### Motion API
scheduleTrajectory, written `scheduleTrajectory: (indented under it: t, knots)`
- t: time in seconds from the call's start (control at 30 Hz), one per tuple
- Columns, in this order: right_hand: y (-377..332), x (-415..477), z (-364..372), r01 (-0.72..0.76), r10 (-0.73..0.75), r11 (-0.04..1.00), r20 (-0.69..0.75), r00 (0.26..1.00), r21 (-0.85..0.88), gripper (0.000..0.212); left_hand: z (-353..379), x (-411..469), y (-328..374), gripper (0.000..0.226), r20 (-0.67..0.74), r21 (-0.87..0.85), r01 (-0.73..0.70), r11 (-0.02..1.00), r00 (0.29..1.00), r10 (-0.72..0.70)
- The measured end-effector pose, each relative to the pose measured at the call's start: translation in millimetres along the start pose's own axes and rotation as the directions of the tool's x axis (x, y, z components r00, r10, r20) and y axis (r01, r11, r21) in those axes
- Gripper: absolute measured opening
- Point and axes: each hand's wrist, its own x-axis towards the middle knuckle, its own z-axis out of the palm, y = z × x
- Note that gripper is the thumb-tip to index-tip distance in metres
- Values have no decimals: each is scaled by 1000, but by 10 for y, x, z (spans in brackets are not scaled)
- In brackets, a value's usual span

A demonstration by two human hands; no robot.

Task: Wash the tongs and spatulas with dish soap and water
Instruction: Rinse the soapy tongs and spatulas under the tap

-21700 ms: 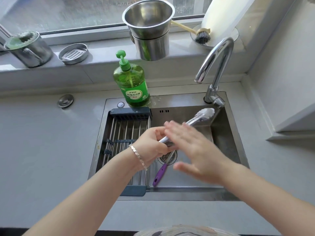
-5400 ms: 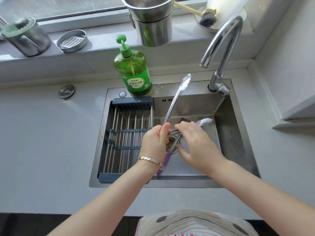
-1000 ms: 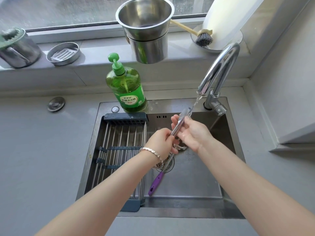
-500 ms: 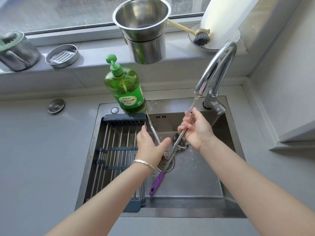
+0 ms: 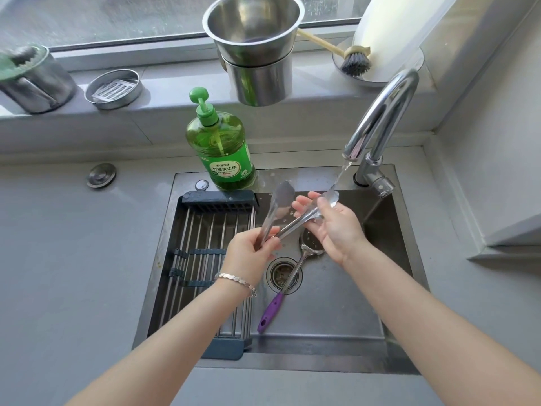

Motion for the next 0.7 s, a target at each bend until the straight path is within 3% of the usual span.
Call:
scheduleTrajectory:
  t: [0.17, 0.3, 0.43, 0.53, 0.7]
  knots:
    - [-30, -59, 77, 142, -161, 975, -102, 982, -173, 17, 47, 33, -5, 23, 29, -65, -12, 998, 999, 14]
    - [-123, -128, 49, 213, -235, 946, -64, 970, -243, 21, 228, 136, 76, 16, 24, -67, -51, 996, 998, 53]
    - [-224, -172, -42, 235, -255, 953, -88, 963, -193, 26, 481, 273, 177, 14, 28, -170, 6, 985, 1000, -1]
    - [-315, -145, -146, 255, -287, 946, -154, 945, -200, 26, 662, 399, 237, 10, 58, -164, 11, 986, 998, -2]
    - [-458, -137, -293, 270, -303, 943, -173, 937, -192, 21, 837, 501, 343, 25, 105, -94, -12, 995, 994, 22]
